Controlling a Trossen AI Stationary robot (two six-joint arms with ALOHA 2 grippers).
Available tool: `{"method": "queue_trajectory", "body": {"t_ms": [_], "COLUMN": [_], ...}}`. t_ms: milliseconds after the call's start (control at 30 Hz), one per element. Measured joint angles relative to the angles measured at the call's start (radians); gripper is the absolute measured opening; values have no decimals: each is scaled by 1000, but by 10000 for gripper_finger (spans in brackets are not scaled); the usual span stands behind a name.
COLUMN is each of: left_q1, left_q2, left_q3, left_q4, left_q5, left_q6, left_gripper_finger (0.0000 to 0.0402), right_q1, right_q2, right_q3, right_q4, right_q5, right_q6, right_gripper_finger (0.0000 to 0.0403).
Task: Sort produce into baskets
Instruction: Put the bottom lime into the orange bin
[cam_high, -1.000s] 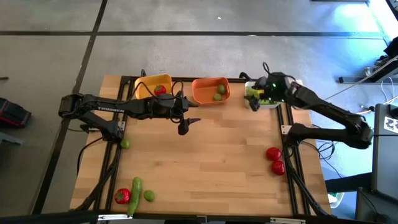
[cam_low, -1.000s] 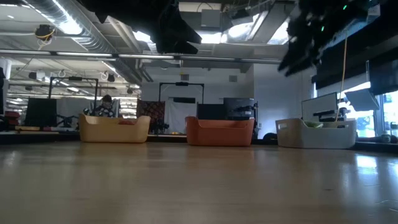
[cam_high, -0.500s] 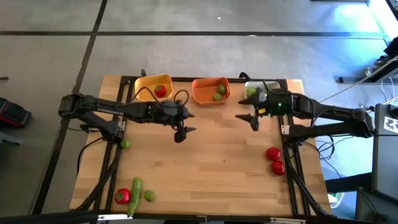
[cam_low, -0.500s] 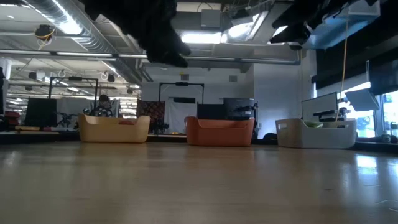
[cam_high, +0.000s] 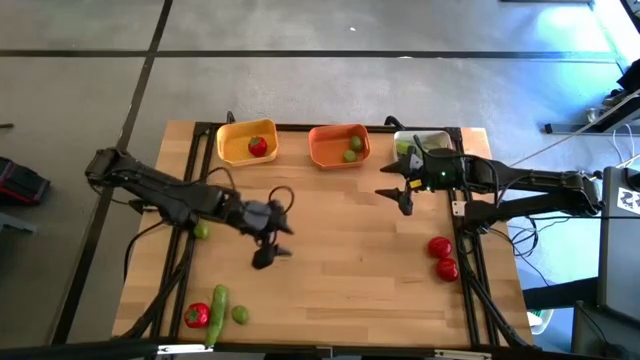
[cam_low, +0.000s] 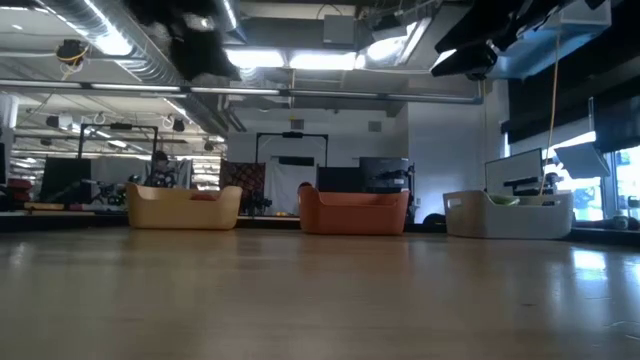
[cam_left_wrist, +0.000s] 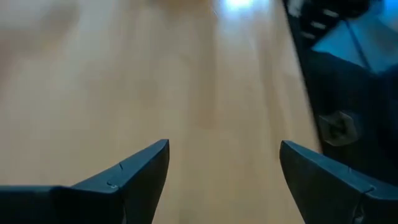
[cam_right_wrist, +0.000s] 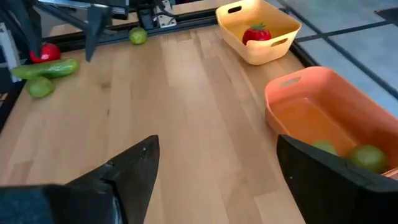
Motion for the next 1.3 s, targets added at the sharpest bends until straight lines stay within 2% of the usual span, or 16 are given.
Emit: {"method": "queue_trajectory", "body": {"t_ms": [200,400,1033,1300], "left_q1": [-110,-147,-299,-347], "left_q2": [-16,-16,85,144], "left_q3": [0,0,0,0], "left_q4": [-117,-157,-151,-49], "left_q5": [0,-3,-19,-20], "left_q6": [-232,-351,-502,-522], "left_gripper_finger": [298,299,298,298], "right_q1": [0,0,0,0], "right_q2": [-1,-1,-1,-1], "right_q3": [0,0,0,0], "right_q4": [0,-5,-27,-25], "right_q5": [-24,-24,-24,-50], "right_q6": [-9,-27,-31,1], "right_gripper_finger": [310,310,310,310]}}
